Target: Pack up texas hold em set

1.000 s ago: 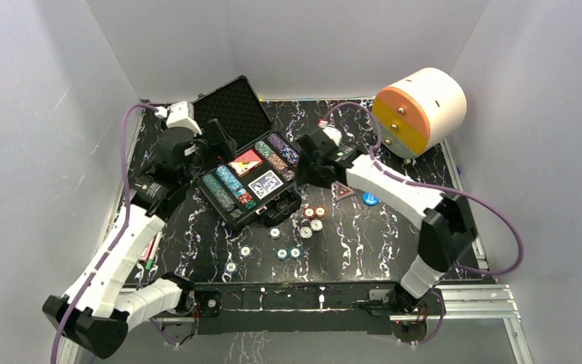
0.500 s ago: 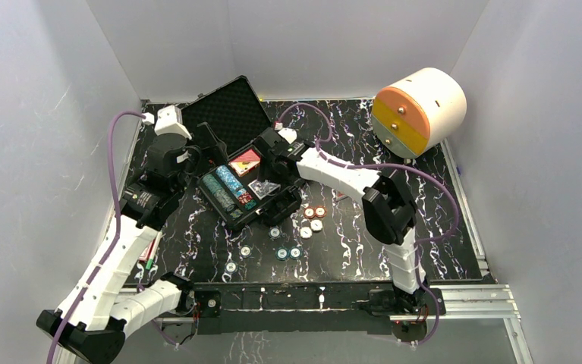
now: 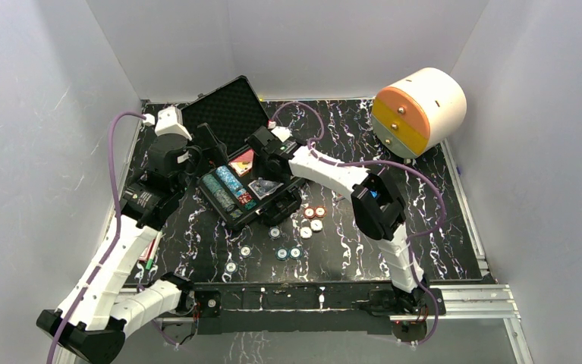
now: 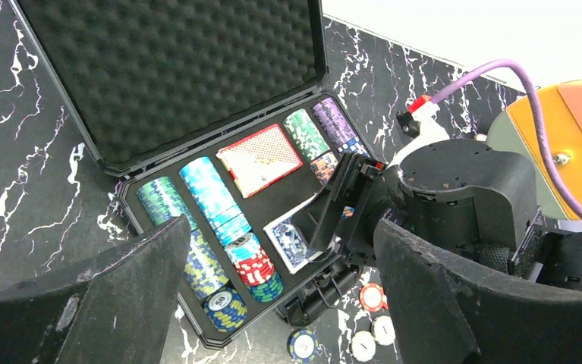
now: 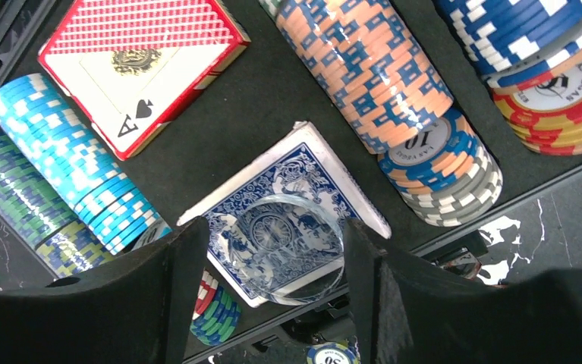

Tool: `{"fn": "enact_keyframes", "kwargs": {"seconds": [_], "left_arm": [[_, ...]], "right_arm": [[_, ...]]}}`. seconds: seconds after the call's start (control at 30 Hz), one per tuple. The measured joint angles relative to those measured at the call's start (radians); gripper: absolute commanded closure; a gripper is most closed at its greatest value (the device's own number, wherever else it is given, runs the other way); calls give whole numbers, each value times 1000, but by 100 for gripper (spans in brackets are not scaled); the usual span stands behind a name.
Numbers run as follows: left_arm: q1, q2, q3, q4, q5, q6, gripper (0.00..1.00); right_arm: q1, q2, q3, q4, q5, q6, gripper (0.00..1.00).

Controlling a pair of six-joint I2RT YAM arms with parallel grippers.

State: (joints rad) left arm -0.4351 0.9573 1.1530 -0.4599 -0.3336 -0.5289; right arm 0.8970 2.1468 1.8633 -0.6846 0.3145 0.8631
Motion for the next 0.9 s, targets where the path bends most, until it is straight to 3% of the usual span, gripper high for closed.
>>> {"fn": "enact_keyframes", "kwargs": {"seconds": [0.5, 0.8, 0.9], "left_arm": [[0, 16, 0, -16, 1, -3, 8], [0, 25, 0, -19, 35, -3, 6], [0, 34, 0, -19, 50, -6, 6]], "right_arm": [[-7, 0, 71, -22, -6, -57, 19], [-114, -321, -247, 2, 33, -56, 19], [-183, -454, -402, 6, 63, -55, 14]]}}
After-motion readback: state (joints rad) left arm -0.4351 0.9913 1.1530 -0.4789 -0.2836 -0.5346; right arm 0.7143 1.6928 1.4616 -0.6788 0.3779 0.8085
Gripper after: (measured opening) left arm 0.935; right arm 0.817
